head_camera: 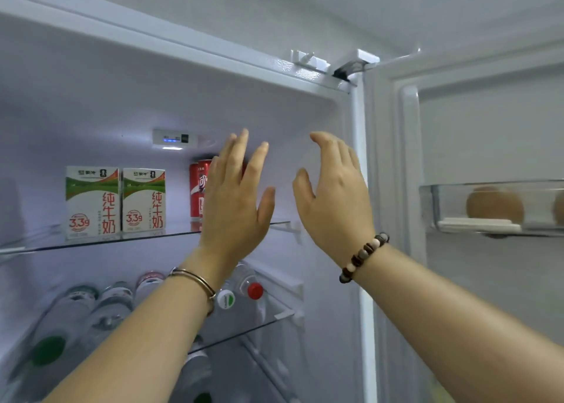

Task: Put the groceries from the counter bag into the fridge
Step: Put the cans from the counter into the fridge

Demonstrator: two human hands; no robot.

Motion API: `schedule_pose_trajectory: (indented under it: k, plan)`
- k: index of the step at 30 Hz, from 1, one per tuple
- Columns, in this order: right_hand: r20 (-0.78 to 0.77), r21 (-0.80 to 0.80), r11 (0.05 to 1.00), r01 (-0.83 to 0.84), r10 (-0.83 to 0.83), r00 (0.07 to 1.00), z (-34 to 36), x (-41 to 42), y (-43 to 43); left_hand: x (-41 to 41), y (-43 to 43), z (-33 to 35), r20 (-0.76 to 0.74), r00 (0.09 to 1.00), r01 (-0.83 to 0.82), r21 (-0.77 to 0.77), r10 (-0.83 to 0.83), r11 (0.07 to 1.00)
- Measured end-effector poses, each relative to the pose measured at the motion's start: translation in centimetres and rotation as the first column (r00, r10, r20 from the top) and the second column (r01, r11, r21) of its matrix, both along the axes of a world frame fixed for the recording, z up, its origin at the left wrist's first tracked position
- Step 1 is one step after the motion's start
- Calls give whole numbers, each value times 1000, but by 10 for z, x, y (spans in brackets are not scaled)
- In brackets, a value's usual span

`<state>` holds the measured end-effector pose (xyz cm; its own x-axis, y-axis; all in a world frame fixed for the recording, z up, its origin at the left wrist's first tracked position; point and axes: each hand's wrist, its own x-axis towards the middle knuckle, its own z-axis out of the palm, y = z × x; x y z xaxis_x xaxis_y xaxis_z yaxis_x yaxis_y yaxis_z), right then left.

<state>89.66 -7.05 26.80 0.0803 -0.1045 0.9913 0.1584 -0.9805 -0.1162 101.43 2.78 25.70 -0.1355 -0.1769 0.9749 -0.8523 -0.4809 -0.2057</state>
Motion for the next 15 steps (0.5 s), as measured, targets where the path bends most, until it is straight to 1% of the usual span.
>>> schedule_pose_trajectory:
  k: [3, 5, 8, 9, 11, 15]
  plan:
    - [22, -92, 994, 67, -66, 998, 0, -46, -7, -34, -14, -1, 6, 998, 59, -29, -59, 998]
    - [9, -129, 990, 62, -61, 998, -1, -77, -8, -63, -26, -4, 3, 995, 98, -24, -98, 995]
    - [35, -240, 961, 138, -133, 990, -3, -124, -9, -108, -42, -7, -6, 990, 144, -25, -144, 989]
    - [43, -255, 954, 155, -149, 988, -3, -139, -12, -124, -45, -7, -22, 985, 167, -42, -169, 985]
    - [43, -233, 954, 189, -184, 982, -1, -171, -23, -156, -53, -9, -53, 976, 207, -69, -211, 976]
    - [29, -176, 948, 264, -263, 964, -5, -238, -50, -219, -74, -16, -64, 971, 230, -33, -232, 973]
